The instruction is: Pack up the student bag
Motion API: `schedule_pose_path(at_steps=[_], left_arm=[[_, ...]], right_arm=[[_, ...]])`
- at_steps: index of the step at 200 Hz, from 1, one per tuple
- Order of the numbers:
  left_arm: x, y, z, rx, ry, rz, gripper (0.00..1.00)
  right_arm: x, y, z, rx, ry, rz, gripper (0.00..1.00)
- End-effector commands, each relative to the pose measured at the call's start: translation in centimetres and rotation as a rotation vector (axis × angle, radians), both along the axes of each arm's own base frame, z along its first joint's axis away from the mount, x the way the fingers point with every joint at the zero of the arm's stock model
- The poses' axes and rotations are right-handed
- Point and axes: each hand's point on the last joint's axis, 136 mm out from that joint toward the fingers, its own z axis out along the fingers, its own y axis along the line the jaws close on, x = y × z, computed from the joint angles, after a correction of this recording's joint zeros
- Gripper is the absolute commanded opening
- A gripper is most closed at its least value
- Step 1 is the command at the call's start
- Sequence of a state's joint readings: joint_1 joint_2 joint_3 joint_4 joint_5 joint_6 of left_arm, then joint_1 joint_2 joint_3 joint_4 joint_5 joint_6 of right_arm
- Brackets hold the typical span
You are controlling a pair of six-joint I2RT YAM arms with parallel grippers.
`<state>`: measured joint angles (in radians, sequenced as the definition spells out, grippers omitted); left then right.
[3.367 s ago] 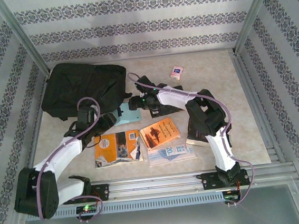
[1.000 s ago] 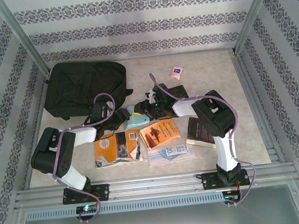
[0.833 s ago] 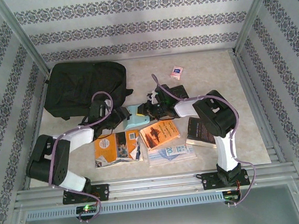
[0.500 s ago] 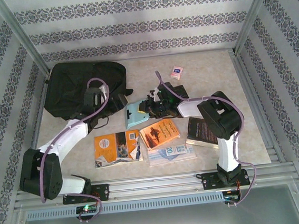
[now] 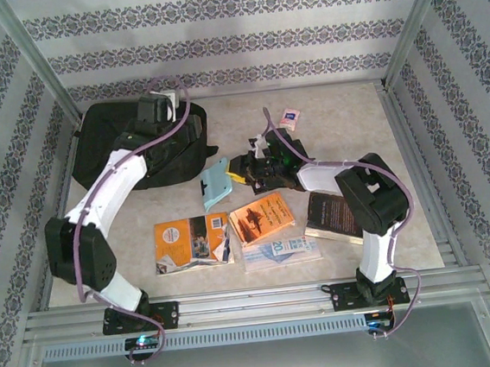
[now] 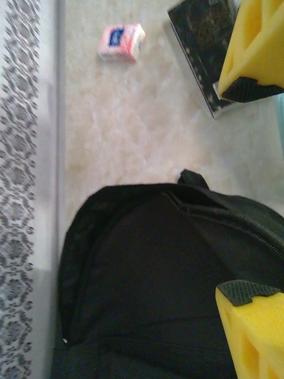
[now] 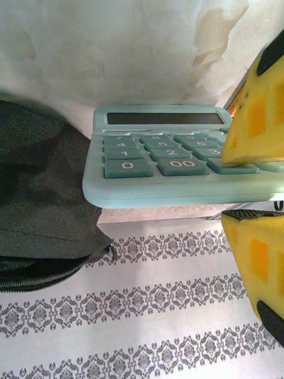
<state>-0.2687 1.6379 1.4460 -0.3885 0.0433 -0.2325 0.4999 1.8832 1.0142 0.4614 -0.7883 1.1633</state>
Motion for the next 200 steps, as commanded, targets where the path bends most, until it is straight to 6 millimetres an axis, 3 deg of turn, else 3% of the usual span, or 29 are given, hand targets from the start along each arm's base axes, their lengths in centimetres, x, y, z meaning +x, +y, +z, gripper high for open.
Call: schedule_pose_path(at_steps=[1, 44, 96, 116, 159, 200], left_arm=[[-0.4, 0.8, -2.3, 0.039, 0.088, -0.002, 0.80], [-4.0, -1.2, -4.0, -0.249, 0.125, -0.003, 0.78], [-9.1, -1.4, -4.9, -0.330, 0.167, -0.030, 0.78], [-11.5, -1.4, -5.0, -0.232, 0.155, -0.084, 0.82], [-15.8, -1.9, -7.8, 0.134, 0.124, -0.233, 0.87], [-16.6, -4.5, -8.5, 0.460, 0.009, -0.438, 0.92]], right_arm=[[-0.3, 1.3, -0.2, 0.037, 0.014, 0.047, 0.28], [-0.5, 1.5, -1.8, 0.021, 0.030, 0.056, 0.29], [-0.4, 1.9, -2.8, 0.015, 0.041, 0.055, 0.12], [-0.3, 1.9, -2.6, 0.017, 0.043, 0.049, 0.09], [0.5, 1.6, -1.9, 0.031, 0.084, 0.010, 0.05], [1.4, 1.1, -1.9, 0.062, 0.148, -0.030, 0.05]])
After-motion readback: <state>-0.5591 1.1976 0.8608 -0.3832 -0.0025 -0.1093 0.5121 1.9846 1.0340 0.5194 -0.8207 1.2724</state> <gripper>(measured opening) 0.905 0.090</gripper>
